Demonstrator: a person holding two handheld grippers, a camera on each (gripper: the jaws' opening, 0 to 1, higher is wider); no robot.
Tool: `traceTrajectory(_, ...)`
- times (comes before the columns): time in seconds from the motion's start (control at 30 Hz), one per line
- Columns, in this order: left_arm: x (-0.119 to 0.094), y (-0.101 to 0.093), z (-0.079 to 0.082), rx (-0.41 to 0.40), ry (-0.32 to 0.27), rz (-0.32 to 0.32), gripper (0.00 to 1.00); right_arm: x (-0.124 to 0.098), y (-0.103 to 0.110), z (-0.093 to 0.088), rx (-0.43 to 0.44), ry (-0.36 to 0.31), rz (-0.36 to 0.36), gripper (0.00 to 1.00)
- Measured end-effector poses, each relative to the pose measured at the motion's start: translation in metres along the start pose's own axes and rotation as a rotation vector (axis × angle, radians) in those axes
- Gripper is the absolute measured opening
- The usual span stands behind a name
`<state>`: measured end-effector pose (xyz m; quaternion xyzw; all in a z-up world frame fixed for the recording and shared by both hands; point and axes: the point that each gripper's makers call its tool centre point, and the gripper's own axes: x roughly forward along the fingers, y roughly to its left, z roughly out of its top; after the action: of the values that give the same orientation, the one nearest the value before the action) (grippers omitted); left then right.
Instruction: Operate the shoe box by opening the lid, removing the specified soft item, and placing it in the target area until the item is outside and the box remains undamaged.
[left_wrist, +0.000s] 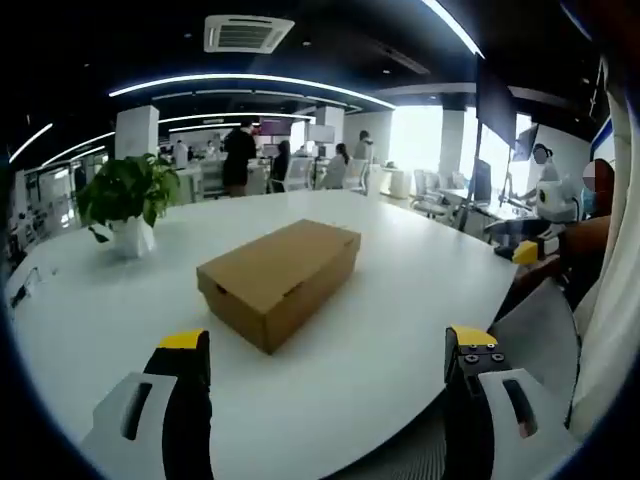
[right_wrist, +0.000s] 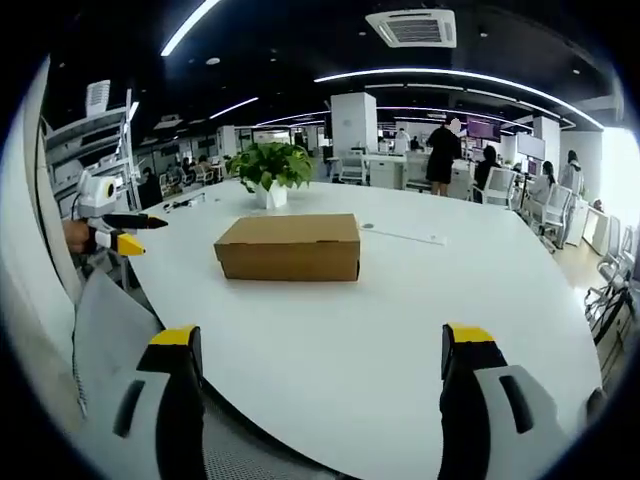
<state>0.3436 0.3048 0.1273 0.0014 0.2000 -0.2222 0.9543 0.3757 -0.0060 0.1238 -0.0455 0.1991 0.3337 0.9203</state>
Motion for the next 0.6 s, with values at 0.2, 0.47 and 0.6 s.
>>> traceTrajectory(0.2,0.0003,-0.0002,0.0006,0.002,0.002,0.0,1.0,0.0005,0.0002,0.0005,-0.008,0.005,0.008,0.94)
traceTrajectory(0.47,0.0003,0.0023,0.0032,0.001,-0.005,0.005,1.0,0.0011,-0.0022,0.0018,-0.012,0.007,0.01,0.94)
traceTrajectory(0.6,-0.0002,0.0019,0.0036,0.005,-0.002,0.003,1.0,0.0009,-0.0023,0.0018,-0.016,0.012,0.012,0.94)
